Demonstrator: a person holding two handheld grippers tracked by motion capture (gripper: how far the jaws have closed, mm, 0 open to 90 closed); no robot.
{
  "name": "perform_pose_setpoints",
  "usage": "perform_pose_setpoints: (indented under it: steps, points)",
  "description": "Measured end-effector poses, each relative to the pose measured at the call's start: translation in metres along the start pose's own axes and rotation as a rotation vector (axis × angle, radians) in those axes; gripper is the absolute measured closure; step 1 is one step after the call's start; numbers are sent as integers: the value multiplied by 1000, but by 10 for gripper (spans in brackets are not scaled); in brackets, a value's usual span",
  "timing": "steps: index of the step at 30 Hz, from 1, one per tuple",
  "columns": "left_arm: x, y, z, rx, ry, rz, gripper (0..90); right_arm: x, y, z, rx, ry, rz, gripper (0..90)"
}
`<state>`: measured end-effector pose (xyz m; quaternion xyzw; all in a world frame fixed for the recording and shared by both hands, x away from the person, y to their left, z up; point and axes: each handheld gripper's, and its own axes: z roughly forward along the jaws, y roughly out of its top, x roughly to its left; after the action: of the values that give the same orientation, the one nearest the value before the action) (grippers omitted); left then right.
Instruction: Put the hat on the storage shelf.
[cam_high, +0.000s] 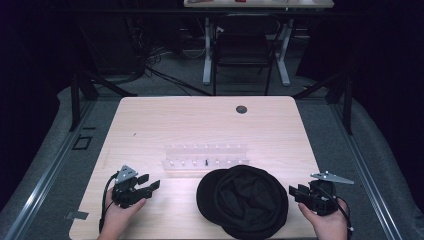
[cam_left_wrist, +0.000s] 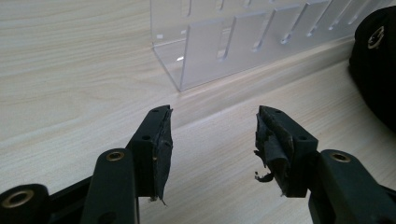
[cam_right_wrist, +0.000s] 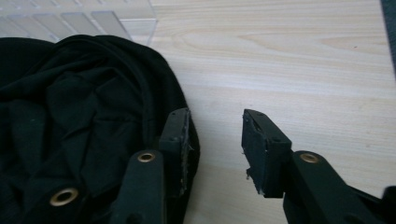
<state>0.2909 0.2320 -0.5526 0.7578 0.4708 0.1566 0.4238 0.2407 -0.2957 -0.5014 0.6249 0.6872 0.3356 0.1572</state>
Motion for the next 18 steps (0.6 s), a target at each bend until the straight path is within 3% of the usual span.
perform_pose_setpoints:
  steps: [4, 7, 13, 18]
  points:
    - [-2, 0, 0, 11, -2, 9, 460, 0, 3, -2, 26, 15, 24, 544]
    - [-5, -1, 2, 9, -13, 18, 453, 2, 7, -4, 72, 64, 52, 536]
    - [-6, 0, 2, 23, -22, 25, 451, 6, 4, -5, 122, 67, 43, 567]
    - [-7, -1, 3, 24, -26, 27, 456, 8, -1, -3, 133, 70, 48, 613]
